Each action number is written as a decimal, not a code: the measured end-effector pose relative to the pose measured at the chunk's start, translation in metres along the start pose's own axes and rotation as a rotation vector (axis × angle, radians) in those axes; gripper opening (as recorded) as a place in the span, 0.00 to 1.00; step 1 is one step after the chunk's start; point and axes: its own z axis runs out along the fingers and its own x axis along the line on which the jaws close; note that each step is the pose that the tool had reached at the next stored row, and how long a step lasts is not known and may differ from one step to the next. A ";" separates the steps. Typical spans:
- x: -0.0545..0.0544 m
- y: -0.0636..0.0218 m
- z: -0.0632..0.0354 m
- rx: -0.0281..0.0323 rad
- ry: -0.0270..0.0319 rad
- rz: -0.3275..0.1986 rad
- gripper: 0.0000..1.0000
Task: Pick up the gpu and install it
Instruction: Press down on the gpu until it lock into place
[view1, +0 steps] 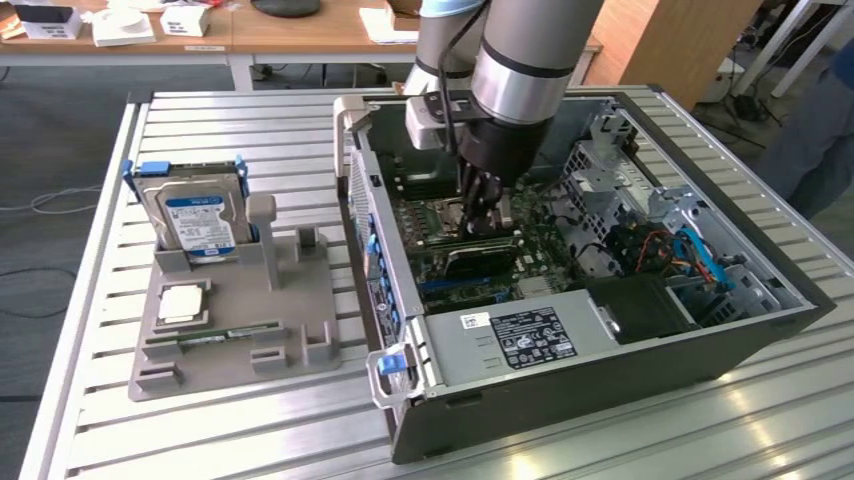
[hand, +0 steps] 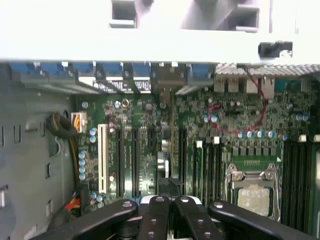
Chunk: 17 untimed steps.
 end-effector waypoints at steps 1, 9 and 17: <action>0.000 0.0045 0.0003 0.0002 -0.0001 0.000 0.11; 0.000 0.0322 0.0019 0.0016 -0.0001 0.001 0.11; 0.000 0.0317 0.0036 0.0015 -0.0028 0.001 0.11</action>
